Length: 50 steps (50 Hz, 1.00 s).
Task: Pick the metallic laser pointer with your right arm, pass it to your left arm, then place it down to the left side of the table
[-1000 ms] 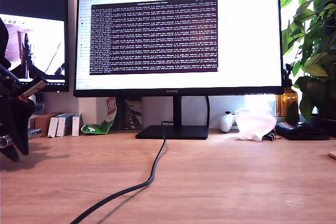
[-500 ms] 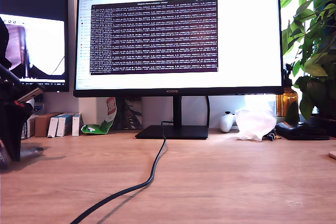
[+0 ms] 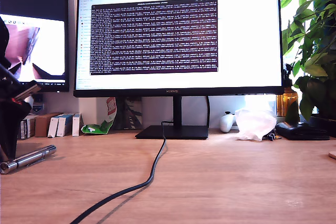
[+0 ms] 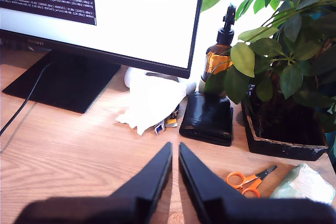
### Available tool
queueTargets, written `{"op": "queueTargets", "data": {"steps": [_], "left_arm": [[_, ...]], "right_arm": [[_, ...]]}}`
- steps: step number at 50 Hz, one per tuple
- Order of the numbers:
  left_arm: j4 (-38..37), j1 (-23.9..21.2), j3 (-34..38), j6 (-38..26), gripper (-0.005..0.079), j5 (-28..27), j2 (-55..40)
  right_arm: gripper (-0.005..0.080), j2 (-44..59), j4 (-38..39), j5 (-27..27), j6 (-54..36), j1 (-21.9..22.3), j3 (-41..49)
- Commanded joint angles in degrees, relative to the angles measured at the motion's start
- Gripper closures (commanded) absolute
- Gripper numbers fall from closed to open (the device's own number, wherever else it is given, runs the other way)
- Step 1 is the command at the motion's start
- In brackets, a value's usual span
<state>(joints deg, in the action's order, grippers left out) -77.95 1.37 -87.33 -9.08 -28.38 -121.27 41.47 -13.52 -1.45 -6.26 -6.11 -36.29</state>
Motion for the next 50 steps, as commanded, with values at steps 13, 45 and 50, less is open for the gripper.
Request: {"op": "queueTargets", "data": {"steps": [13,45,50], "left_arm": [[0.0,0.0,-6.7,-1.5,0.0764,7.9,2.6],[14.4,-0.4,-2.2,-0.8,0.0764,12.7,17.6],[18.1,-0.4,1.3,-0.2,0.0764,13.4,21.8]], "right_arm": [[0.0763,0.2,0.4,0.1,-0.1,-0.3,0.4],[0.0763,0.3,-1.4,-5.4,2.1,0.7,0.7],[0.0763,0.2,-1.0,-8.2,2.1,2.5,1.6]]}}
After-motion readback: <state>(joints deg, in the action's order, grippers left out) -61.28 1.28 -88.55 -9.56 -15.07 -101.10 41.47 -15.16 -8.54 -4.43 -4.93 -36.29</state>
